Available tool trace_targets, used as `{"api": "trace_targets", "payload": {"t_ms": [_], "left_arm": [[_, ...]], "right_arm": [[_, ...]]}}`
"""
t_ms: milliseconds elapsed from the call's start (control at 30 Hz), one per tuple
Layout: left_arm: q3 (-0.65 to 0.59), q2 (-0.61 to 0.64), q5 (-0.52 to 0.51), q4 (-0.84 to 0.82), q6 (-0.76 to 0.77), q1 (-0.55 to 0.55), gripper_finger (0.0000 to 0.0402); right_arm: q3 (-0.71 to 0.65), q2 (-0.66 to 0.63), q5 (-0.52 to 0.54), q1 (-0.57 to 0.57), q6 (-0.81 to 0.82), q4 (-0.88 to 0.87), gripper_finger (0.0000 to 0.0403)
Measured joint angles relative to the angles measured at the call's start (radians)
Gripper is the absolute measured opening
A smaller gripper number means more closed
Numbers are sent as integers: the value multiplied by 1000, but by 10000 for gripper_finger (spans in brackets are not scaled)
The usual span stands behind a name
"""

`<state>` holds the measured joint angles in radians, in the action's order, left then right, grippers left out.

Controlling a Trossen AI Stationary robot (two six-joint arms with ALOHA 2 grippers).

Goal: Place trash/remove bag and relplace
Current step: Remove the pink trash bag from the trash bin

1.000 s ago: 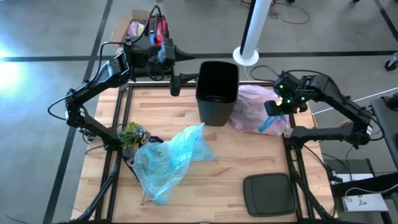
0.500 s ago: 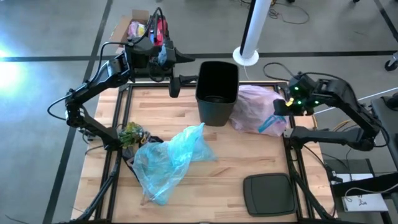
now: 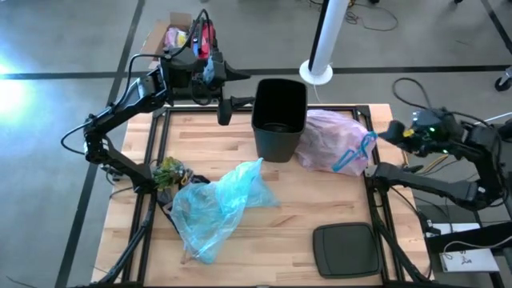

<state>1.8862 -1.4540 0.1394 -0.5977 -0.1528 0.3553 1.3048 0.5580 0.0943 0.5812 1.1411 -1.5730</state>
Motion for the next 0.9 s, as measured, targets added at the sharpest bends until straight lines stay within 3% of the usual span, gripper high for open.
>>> {"api": "trace_targets", "payload": {"t_ms": [233, 467, 700, 900], "left_arm": [[0, 0, 0, -1, 4, 0, 311], [0, -1, 0, 18, 4, 0, 311], [0, -2, 0, 20, 16, 0, 311], [0, 2, -2, 8, 23, 0, 311]], "right_arm": [[-22, -30, 120, 0, 27, 0, 197], [-149, 53, 162, 0, -29, 65, 105], [-355, 135, 26, -1, -119, 372, 12], [-524, 237, 30, -1, -158, 408, 14]]}}
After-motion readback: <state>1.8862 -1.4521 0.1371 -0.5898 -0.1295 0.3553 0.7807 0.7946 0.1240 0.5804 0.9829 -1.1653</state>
